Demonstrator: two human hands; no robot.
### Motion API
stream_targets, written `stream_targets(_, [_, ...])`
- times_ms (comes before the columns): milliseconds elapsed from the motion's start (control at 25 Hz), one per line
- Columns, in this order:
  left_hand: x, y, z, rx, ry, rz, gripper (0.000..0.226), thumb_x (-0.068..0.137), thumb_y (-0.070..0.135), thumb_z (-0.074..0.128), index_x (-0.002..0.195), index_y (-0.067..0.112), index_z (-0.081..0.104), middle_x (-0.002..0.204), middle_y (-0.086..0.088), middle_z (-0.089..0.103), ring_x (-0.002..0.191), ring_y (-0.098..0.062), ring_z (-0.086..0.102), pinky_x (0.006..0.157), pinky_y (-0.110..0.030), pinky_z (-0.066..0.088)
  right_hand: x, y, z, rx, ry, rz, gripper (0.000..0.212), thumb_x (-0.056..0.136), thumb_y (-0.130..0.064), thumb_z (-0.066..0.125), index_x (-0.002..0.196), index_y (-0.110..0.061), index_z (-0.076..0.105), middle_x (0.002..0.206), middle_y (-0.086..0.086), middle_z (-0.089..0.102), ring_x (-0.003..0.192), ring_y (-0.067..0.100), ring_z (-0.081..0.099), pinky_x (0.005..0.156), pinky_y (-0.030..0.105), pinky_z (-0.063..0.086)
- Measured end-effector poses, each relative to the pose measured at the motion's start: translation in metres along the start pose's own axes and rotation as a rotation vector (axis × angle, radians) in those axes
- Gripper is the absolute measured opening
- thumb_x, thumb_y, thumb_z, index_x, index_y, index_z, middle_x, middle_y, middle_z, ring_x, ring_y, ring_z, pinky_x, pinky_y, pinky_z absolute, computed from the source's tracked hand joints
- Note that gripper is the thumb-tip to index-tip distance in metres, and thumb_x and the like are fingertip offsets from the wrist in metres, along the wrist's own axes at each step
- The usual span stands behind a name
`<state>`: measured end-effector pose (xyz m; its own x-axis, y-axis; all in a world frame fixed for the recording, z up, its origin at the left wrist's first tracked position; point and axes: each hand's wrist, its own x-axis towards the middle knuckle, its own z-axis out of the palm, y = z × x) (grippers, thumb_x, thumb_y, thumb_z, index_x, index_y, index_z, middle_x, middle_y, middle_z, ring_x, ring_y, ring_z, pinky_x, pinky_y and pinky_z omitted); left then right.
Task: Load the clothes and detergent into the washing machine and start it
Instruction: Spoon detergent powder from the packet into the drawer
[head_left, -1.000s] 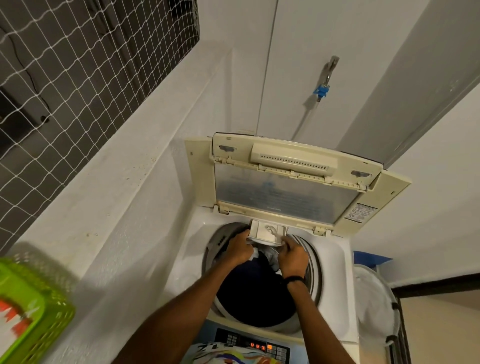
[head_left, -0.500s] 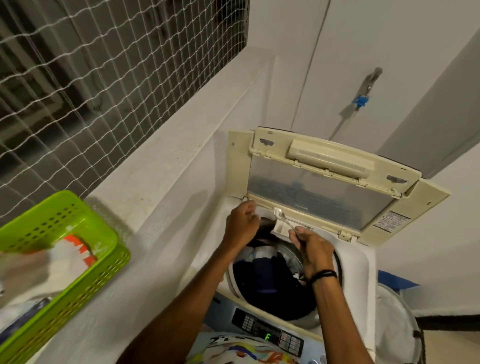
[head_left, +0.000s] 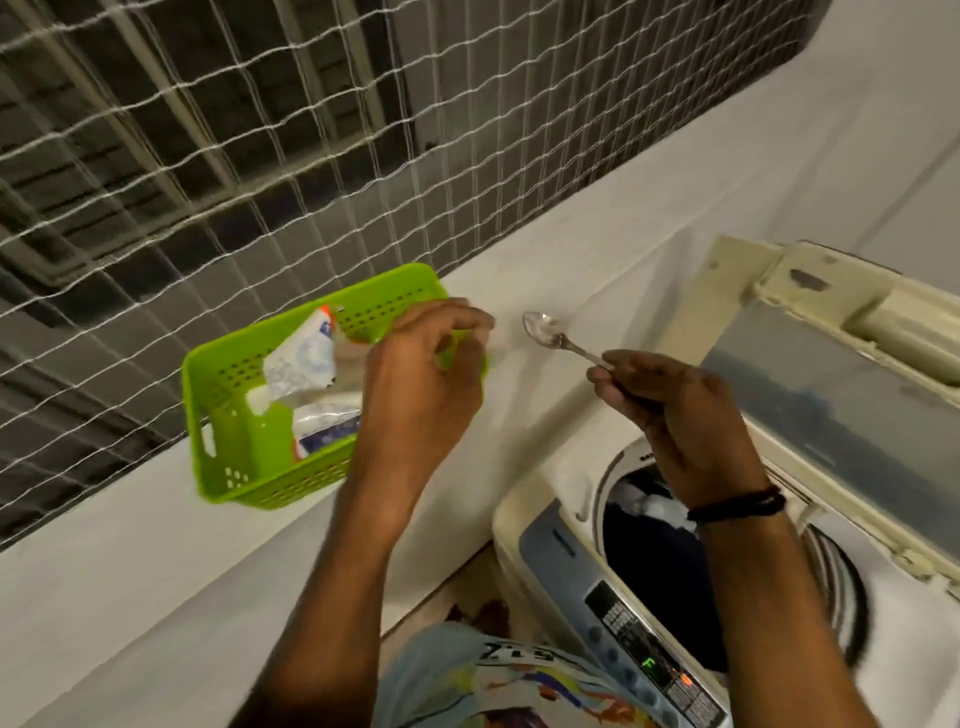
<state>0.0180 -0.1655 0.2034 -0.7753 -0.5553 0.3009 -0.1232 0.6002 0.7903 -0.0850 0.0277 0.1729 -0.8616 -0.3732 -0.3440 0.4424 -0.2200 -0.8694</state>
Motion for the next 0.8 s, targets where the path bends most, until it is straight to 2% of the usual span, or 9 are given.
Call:
stream_targets(80, [-0.002, -0.024, -0.038, 0.341, 0.107, -0.082, 0.019, 0.083, 0.031, 0.056, 0.089, 0.035, 0.073, 0.120, 0.001, 0.067, 0.125, -0.017, 0.053, 0.109, -0.031, 0.033, 0.004, -0.005, 0.036, -0.136, -0.118, -0.044, 0.015, 0.087, 0.007, 0.059, 0.098, 0.009, 0.069, 0.089, 0.025, 0.073, 0.085, 0.028, 0.074, 0.079, 0.029, 0.059])
stream_targets(160, [-0.009, -0.044, -0.063, 0.580, 0.166, -0.199, 0.024, 0.079, 0.034, 0.056, 0.091, 0.031, 0.077, 0.132, -0.012, 0.059, 0.133, -0.028, 0.044, 0.115, -0.036, 0.020, 0.012, -0.006, 0.073, -0.309, -0.240, -0.092, 0.011, 0.086, 0.006, 0.062, 0.092, 0.008, 0.071, 0.087, 0.028, 0.072, 0.081, 0.030, 0.073, 0.077, 0.033, 0.060])
stream_targets(280, [-0.016, -0.060, -0.077, 0.787, 0.197, -0.267, 0.033, 0.082, 0.035, 0.055, 0.104, 0.023, 0.077, 0.129, -0.023, 0.058, 0.129, -0.034, 0.043, 0.112, -0.043, 0.021, 0.031, 0.004, 0.121, -0.756, -0.324, -0.206, 0.010, 0.078, -0.010, 0.067, 0.072, -0.017, 0.073, 0.080, 0.017, 0.074, 0.078, 0.029, 0.071, 0.080, 0.040, 0.059])
stream_targets(400, [-0.017, -0.073, -0.082, 0.899, 0.161, -0.339, 0.039, 0.083, 0.033, 0.057, 0.120, 0.030, 0.068, 0.124, -0.017, 0.059, 0.121, -0.036, 0.044, 0.099, -0.037, 0.017, 0.046, 0.019, 0.164, -1.290, -0.372, -0.364, 0.030, 0.071, -0.036, 0.034, 0.058, -0.019, 0.055, 0.077, 0.001, 0.061, 0.082, 0.030, 0.059, 0.072, 0.028, 0.043])
stream_targets(440, [-0.016, -0.077, -0.083, 0.912, 0.151, -0.355, 0.043, 0.081, 0.031, 0.061, 0.124, 0.033, 0.064, 0.125, -0.015, 0.057, 0.119, -0.037, 0.044, 0.096, -0.035, 0.017, 0.052, 0.025, 0.176, -1.377, -0.354, -0.412, 0.038, 0.064, -0.040, 0.026, 0.062, -0.019, 0.058, 0.080, -0.001, 0.062, 0.089, 0.031, 0.060, 0.074, 0.027, 0.042])
stream_targets(520, [-0.018, -0.082, -0.085, 0.866, 0.133, -0.374, 0.055, 0.074, 0.024, 0.068, 0.127, 0.036, 0.061, 0.126, -0.012, 0.055, 0.117, -0.037, 0.043, 0.093, -0.031, 0.018, 0.058, 0.034, 0.192, -1.405, -0.349, -0.449, 0.049, 0.062, -0.038, 0.033, 0.084, -0.018, 0.071, 0.096, 0.000, 0.072, 0.103, 0.030, 0.064, 0.085, 0.029, 0.049])
stream_targets(640, [-0.020, -0.086, -0.089, 0.847, 0.083, -0.377, 0.059, 0.071, 0.021, 0.071, 0.127, 0.036, 0.061, 0.126, -0.010, 0.053, 0.118, -0.036, 0.042, 0.092, -0.027, 0.017, 0.062, 0.043, 0.204, -1.457, -0.351, -0.436, 0.037, 0.074, -0.030, 0.052, 0.100, -0.014, 0.072, 0.107, 0.006, 0.072, 0.106, 0.031, 0.063, 0.089, 0.036, 0.051])
stream_targets(720, [-0.022, -0.090, -0.092, 0.857, 0.063, -0.385, 0.053, 0.072, 0.024, 0.073, 0.123, 0.034, 0.064, 0.126, -0.007, 0.052, 0.120, -0.034, 0.041, 0.092, -0.026, 0.017, 0.060, 0.044, 0.208, -1.566, -0.429, -0.464, 0.029, 0.086, -0.019, 0.050, 0.103, -0.011, 0.072, 0.114, 0.010, 0.069, 0.108, 0.031, 0.061, 0.089, 0.037, 0.048])
stream_targets(800, [-0.024, -0.092, -0.094, 0.846, 0.047, -0.401, 0.044, 0.075, 0.025, 0.074, 0.119, 0.031, 0.069, 0.125, -0.006, 0.051, 0.120, -0.033, 0.040, 0.094, -0.026, 0.018, 0.059, 0.045, 0.209, -1.531, -0.466, -0.448, 0.030, 0.090, -0.015, 0.047, 0.105, -0.010, 0.072, 0.117, 0.011, 0.068, 0.110, 0.030, 0.060, 0.092, 0.038, 0.047])
